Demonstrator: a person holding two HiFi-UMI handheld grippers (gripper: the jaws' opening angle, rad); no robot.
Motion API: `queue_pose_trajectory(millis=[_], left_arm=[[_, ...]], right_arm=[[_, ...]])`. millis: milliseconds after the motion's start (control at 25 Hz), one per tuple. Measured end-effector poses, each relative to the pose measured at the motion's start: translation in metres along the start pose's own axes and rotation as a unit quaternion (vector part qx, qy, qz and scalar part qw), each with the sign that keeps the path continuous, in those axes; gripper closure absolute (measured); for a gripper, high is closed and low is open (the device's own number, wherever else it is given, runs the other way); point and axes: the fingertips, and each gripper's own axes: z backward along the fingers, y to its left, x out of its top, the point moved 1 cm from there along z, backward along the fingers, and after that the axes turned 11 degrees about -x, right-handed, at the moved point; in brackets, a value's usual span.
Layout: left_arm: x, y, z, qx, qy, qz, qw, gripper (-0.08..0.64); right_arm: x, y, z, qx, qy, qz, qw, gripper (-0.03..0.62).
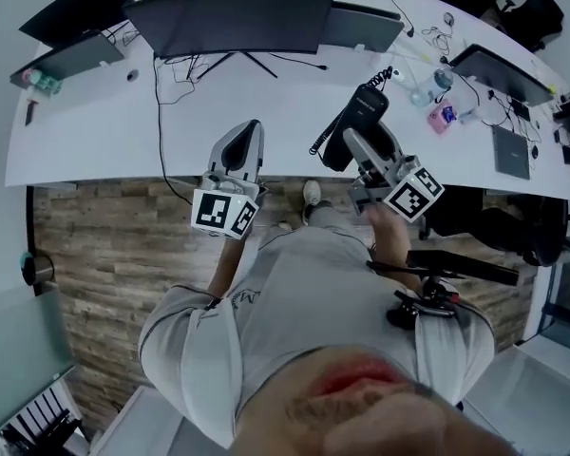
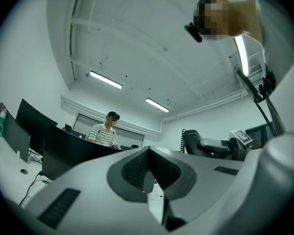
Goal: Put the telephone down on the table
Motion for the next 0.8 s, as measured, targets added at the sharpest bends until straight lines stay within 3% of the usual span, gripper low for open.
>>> queue_pose_trajectory(millis=[520,800], left_arm=[[0.008,0.029,-0.130,0.000,0.006,-0.040,0.9992,0.551],[-0.014,0.029,-0.199,-0.008,0.018,-0.027,0.9995,0.551]], right_arm=[[0.064,-0.086,-0.075,0.037,-0.006,-0.019,0.999,0.293],[0.099,-0.143,-0.084,0.031,-0.014,-0.029,0.999,0.293]])
